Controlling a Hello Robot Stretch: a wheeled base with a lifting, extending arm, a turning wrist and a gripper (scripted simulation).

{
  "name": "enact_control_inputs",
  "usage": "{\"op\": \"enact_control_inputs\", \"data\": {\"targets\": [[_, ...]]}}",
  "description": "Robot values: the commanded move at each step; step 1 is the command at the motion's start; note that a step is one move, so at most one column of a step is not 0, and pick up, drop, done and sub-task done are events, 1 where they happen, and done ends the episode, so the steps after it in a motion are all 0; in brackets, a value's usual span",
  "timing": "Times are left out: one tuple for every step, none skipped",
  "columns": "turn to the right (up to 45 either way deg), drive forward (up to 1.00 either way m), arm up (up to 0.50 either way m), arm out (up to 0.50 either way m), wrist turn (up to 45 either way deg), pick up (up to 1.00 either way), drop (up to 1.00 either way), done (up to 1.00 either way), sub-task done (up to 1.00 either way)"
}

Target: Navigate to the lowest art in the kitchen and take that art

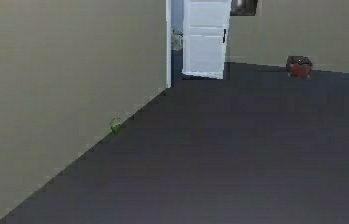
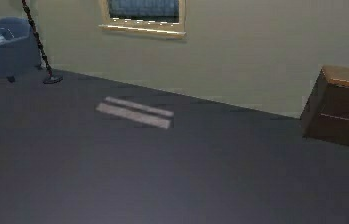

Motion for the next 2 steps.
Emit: {"op": "enact_control_inputs", "data": {"targets": [[3.0, 0.00, 0.00, 0.00, 0.0, 0.00, 0.00, 0.00, 0.00], [0.0, 1.00, 0.00, 0.00, 0.0, 0.00, 0.00, 0.00, 0.00]]}}
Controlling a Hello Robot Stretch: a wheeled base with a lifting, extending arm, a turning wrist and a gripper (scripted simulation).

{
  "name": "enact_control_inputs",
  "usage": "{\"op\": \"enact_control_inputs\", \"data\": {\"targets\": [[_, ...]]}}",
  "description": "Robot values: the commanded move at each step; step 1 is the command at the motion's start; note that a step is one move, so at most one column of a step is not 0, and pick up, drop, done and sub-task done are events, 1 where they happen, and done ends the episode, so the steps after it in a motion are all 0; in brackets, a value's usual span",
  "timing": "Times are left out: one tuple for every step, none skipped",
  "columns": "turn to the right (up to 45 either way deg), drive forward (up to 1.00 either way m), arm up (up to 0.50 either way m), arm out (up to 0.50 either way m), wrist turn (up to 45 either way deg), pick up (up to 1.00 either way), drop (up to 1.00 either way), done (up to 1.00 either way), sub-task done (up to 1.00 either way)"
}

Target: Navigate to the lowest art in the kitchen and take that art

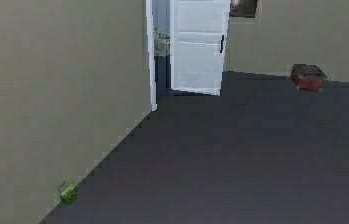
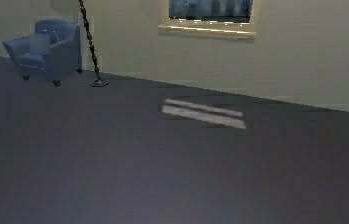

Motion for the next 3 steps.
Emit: {"op": "enact_control_inputs", "data": {"targets": [[0.0, 1.00, 0.00, 0.00, 0.0, 0.00, 0.00, 0.00, 0.00], [3.0, 0.00, 0.00, 0.00, 0.0, 0.00, 0.00, 0.00, 0.00], [0.0, 1.00, 0.00, 0.00, 0.0, 0.00, 0.00, 0.00, 0.00]]}}
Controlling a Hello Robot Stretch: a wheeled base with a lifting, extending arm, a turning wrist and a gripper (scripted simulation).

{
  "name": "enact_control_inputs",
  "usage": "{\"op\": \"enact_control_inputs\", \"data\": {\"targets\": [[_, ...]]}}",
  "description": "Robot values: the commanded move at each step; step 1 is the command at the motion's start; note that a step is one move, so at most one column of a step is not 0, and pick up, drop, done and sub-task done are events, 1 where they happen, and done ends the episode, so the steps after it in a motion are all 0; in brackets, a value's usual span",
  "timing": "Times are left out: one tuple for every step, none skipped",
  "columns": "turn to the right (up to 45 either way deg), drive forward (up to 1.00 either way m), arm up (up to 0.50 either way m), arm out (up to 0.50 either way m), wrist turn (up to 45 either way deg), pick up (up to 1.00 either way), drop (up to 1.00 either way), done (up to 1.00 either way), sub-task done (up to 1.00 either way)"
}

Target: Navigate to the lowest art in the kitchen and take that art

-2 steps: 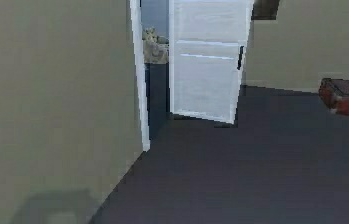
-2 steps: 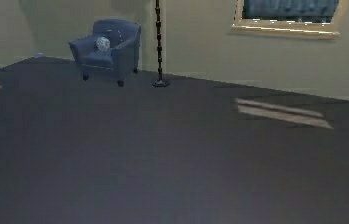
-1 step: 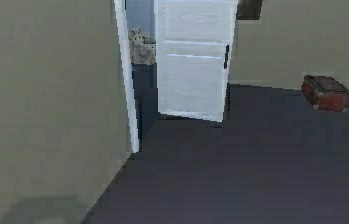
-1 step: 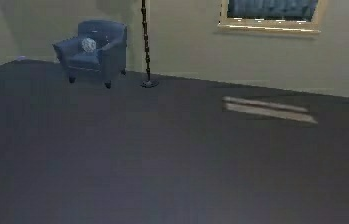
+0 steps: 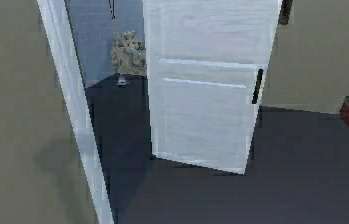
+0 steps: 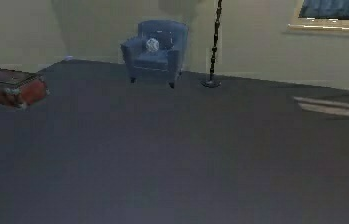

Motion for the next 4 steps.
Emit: {"op": "enact_control_inputs", "data": {"targets": [[0.0, 0.95, 0.00, 0.00, 0.0, 0.00, 0.00, 0.00, 0.00], [-6.0, 0.00, 0.00, 0.00, 0.0, 0.00, 0.00, 0.00, 0.00], [0.0, 0.30, 0.00, 0.00, 0.0, 0.00, 0.00, 0.00, 0.00], [-45.0, 0.00, 0.00, 0.00, 0.0, 0.00, 0.00, 0.00, 0.00]]}}
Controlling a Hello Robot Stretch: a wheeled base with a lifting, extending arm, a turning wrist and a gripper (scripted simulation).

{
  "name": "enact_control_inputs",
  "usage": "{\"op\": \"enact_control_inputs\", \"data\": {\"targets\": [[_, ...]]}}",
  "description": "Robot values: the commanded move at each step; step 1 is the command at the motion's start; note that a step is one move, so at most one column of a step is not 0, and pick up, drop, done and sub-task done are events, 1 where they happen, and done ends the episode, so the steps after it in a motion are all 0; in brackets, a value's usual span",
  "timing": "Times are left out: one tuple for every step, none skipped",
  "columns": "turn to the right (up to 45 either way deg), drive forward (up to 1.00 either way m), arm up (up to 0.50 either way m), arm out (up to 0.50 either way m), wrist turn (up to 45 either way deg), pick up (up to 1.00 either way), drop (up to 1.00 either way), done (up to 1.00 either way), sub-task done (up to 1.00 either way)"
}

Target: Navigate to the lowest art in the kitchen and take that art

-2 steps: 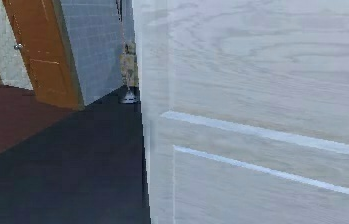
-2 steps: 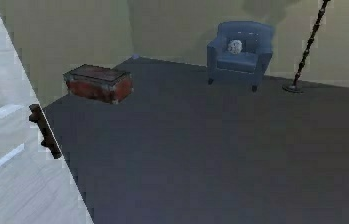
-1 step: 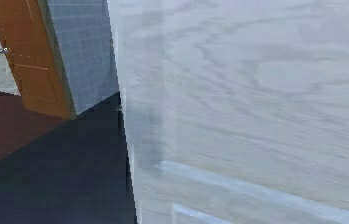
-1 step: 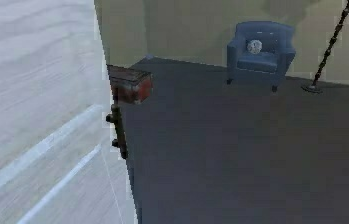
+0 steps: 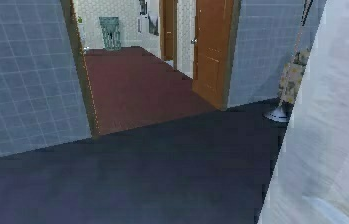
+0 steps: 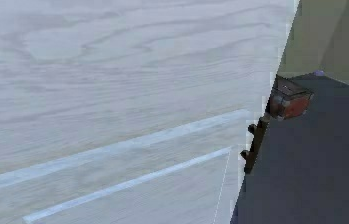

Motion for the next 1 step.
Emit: {"op": "enact_control_inputs", "data": {"targets": [[-21.0, 0.00, 0.00, 0.00, 0.0, 0.00, 0.00, 0.00, 0.00]]}}
